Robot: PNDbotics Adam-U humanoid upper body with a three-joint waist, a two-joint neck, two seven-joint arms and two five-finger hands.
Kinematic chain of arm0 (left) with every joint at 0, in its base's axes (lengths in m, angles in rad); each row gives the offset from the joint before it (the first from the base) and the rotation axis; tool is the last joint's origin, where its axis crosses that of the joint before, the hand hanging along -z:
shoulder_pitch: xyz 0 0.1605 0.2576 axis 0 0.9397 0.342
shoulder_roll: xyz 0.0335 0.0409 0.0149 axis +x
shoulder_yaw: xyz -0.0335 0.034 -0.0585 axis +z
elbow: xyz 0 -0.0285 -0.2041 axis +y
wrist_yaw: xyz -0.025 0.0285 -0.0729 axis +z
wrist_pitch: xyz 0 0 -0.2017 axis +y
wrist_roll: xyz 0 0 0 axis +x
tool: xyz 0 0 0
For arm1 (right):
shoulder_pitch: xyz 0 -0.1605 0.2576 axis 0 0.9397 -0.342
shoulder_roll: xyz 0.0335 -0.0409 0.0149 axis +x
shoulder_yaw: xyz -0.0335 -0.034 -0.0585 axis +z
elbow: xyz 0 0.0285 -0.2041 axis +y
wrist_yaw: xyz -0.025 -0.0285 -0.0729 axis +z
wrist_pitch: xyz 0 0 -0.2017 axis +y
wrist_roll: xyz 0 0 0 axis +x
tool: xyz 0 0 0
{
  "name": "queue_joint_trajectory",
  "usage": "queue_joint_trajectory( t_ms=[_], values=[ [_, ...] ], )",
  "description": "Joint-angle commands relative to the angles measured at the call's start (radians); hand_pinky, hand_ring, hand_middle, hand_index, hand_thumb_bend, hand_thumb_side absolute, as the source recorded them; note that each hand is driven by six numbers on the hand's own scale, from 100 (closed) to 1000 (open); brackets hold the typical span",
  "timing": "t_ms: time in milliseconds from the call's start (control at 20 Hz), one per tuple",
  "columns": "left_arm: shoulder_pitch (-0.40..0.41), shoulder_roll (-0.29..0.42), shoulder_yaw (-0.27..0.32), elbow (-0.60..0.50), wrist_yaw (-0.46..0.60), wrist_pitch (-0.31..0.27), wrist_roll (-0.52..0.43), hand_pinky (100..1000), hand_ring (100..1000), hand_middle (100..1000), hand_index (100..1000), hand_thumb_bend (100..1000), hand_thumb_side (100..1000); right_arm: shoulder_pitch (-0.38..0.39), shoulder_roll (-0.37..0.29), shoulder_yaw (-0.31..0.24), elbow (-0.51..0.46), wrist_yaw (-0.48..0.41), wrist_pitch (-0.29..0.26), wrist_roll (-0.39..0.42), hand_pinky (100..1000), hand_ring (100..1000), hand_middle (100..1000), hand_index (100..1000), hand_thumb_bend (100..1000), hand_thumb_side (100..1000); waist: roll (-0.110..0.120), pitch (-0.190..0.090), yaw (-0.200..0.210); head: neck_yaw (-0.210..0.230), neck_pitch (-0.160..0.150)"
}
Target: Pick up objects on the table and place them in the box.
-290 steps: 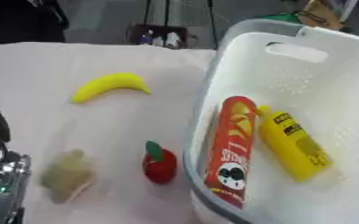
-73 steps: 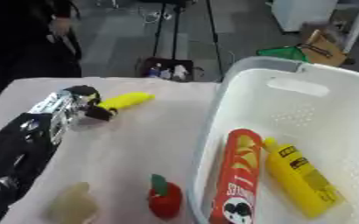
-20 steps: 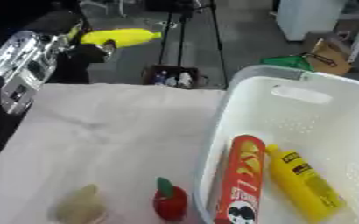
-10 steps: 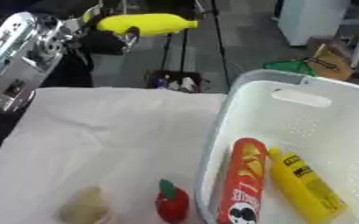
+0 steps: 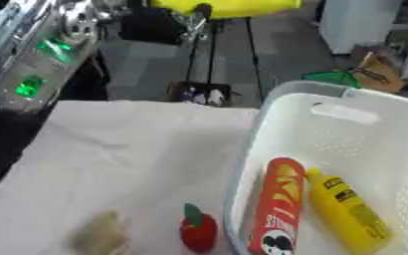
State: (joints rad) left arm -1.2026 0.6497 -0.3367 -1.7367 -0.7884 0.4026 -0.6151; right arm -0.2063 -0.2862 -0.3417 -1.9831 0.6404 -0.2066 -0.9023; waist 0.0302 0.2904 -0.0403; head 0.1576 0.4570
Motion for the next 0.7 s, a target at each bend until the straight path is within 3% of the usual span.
queue_joint_trajectory(
  t_ms=[50, 700],
  values=[
    [-0.033, -0.008, 0.0, -0.024, 0.012, -0.001, -0.013, 643, 598, 441, 558, 215, 769, -0.005, -0.032, 0.0, -0.017, -0.005, -0.004, -0.005, 775, 555, 527, 670, 100, 727, 0.0, -0.025, -0.002, 0.004, 0.002],
    [-0.109, -0.124, -0.071, -0.004, 0.11, -0.015, -0.053, 641, 593, 440, 550, 220, 760, -0.007, -0.034, 0.007, -0.017, -0.008, -0.002, -0.005, 775, 555, 527, 669, 100, 730, 0.008, -0.029, -0.019, 0.022, -0.001]
  ],
)
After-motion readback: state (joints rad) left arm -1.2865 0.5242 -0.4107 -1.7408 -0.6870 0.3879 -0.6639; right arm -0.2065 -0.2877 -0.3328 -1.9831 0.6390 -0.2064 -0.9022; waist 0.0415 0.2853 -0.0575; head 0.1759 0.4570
